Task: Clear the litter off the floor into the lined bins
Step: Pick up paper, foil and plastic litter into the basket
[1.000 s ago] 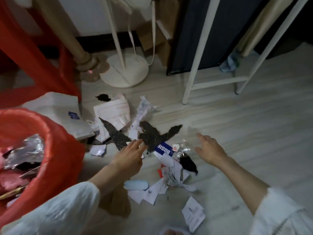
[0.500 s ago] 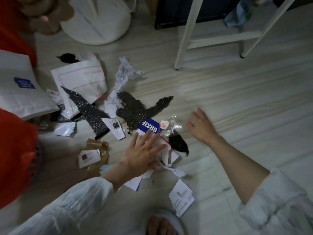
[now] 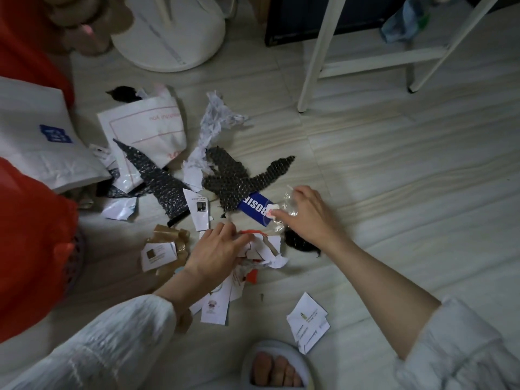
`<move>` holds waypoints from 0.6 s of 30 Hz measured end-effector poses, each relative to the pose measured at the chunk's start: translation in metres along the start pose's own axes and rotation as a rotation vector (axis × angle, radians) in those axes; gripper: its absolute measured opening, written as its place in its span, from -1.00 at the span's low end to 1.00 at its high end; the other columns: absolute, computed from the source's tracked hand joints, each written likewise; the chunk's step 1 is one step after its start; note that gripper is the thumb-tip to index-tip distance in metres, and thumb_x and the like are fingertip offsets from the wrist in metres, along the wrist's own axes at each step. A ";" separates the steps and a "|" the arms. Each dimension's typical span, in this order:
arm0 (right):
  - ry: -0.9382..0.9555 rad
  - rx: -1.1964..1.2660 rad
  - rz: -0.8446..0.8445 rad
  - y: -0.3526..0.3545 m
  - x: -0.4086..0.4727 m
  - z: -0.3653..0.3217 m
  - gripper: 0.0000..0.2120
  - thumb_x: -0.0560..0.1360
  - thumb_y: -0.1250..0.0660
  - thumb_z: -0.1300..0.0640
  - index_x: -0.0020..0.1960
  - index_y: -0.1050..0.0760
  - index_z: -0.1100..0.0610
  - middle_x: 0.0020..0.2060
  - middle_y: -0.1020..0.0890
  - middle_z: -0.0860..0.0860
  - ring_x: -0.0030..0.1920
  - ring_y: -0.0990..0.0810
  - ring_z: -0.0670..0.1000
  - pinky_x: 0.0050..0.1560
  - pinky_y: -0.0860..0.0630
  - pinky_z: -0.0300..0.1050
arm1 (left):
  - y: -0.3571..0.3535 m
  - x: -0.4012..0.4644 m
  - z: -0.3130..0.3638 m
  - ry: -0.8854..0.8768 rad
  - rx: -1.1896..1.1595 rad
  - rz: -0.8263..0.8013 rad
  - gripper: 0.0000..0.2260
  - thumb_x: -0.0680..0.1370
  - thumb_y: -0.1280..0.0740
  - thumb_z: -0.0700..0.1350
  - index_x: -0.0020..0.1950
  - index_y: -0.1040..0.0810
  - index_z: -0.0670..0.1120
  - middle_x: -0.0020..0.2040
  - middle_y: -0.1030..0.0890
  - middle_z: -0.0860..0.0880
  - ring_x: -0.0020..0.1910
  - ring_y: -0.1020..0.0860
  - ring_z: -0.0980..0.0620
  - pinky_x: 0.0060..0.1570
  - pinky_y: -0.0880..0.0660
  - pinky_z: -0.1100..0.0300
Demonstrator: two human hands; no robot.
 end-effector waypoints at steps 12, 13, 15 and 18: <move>-0.125 0.262 0.156 0.024 -0.022 -0.034 -0.70 0.46 -0.37 0.17 0.15 -0.51 0.26 0.13 -0.54 0.14 0.15 -0.48 0.10 0.11 -0.35 -0.17 | 0.060 -0.042 -0.026 0.076 0.038 -0.013 -0.50 0.52 -0.31 0.05 0.42 -0.24 0.10 0.16 -0.36 -0.09 0.14 -0.41 -0.07 0.18 -0.36 0.06; -0.110 0.274 0.165 0.031 -0.026 -0.043 -0.72 0.45 -0.38 0.18 0.12 -0.52 0.27 0.11 -0.55 0.15 0.14 -0.49 0.11 0.08 -0.34 -0.19 | 0.074 -0.045 -0.028 0.087 0.051 0.003 -0.51 0.53 -0.29 0.05 0.43 -0.22 0.11 0.17 -0.36 -0.08 0.15 -0.40 -0.07 0.18 -0.34 0.07; -0.073 0.295 0.179 0.051 -0.034 -0.064 -0.72 0.44 -0.38 0.19 0.11 -0.51 0.27 0.10 -0.55 0.14 0.14 -0.49 0.12 0.08 -0.32 -0.20 | 0.106 -0.053 -0.030 0.087 0.081 0.048 -0.51 0.53 -0.30 0.04 0.42 -0.23 0.11 0.20 -0.35 -0.08 0.18 -0.40 -0.08 0.19 -0.32 0.07; -0.029 0.336 0.195 0.089 -0.052 -0.104 -0.65 0.45 -0.37 0.16 0.21 -0.47 0.22 0.15 -0.54 0.10 0.17 -0.48 0.07 0.15 -0.36 -0.17 | 0.160 -0.077 -0.033 0.097 0.118 0.100 -0.50 0.53 -0.30 0.03 0.43 -0.22 0.11 0.28 -0.31 -0.09 0.24 -0.37 -0.09 0.25 -0.32 0.05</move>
Point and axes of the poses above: each hand's wrist, its own x-axis towards the middle knuckle, its own y-axis out of the back of the hand, z = x × y, the point moved 4 cm from there along x, towards the middle knuckle
